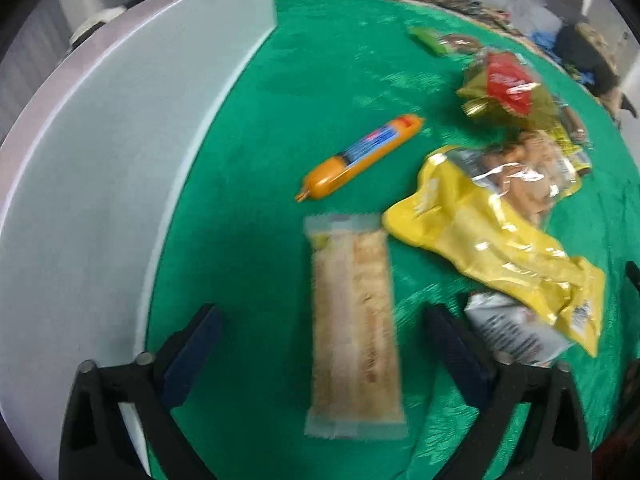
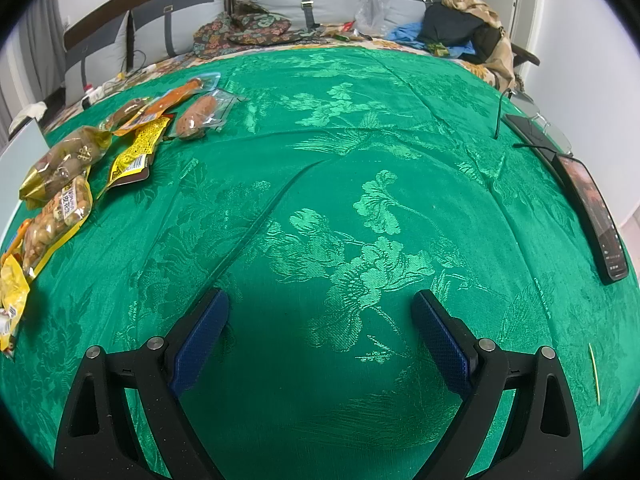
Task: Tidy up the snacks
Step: 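Lower left tool toward cream snack bar while right tool approaches white triangular packet, then close the left tool on the cream wrapped snack bar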
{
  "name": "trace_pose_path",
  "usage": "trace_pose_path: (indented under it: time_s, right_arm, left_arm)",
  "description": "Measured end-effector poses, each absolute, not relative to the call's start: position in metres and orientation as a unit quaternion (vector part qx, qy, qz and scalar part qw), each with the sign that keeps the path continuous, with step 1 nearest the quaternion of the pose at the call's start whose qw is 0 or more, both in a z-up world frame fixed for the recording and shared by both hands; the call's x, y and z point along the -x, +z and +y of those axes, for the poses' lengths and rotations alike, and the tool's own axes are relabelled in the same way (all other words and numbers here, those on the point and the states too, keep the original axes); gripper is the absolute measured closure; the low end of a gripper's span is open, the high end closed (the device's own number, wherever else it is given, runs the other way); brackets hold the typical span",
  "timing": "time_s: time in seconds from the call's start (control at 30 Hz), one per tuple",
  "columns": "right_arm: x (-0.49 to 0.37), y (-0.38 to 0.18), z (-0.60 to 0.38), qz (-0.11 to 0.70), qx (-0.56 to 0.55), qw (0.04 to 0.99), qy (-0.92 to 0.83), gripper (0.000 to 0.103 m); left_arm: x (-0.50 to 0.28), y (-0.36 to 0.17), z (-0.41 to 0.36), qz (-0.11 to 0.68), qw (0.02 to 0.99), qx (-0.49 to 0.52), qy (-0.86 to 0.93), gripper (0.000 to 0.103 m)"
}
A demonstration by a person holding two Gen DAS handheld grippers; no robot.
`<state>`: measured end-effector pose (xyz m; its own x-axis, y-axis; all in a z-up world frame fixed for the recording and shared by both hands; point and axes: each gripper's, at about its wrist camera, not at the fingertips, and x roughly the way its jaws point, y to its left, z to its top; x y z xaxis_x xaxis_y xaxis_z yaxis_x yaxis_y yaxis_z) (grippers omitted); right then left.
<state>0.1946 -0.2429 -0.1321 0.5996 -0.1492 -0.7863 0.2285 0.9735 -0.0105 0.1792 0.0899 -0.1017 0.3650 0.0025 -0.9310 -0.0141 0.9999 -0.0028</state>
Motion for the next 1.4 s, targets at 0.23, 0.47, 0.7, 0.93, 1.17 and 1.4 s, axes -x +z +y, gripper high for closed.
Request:
trace_pose_path:
  time_s: [0.23,0.47,0.7,0.93,1.17,1.4]
  right_arm:
    - [-0.194,-0.132,-0.243,0.435,-0.046,0.893,-0.106,0.008]
    - [-0.194,-0.132,-0.243,0.434,-0.046,0.893,-0.105,0.008]
    - [-0.171,-0.124,-0.228,0.454,-0.073,0.886,-0.053,0.009]
    - [-0.114,-0.107,-0.129,0.450,-0.097,0.871,0.169,0.009]
    - [-0.169,-0.117,-0.078,0.506,-0.202,0.793,0.273,0.010]
    - [-0.224,-0.085,-0.103,0.443,-0.209,0.864,0.117,0.010]
  left_arm:
    - [-0.151,-0.087,0.089,0.556,0.830,-0.001,-0.028,0.075]
    - [-0.107,-0.091,0.080,0.536,0.843,0.021,-0.041,0.075]
    - [-0.096,-0.093,0.068,0.524,0.850,-0.014,-0.052,0.066]
    - [-0.093,-0.096,0.071,0.516,0.855,-0.023,-0.035,0.042]
    - [-0.087,-0.097,0.074,0.504,0.862,-0.022,-0.049,0.056]
    - [-0.088,-0.094,0.086,0.501,0.863,0.018,-0.062,0.077]
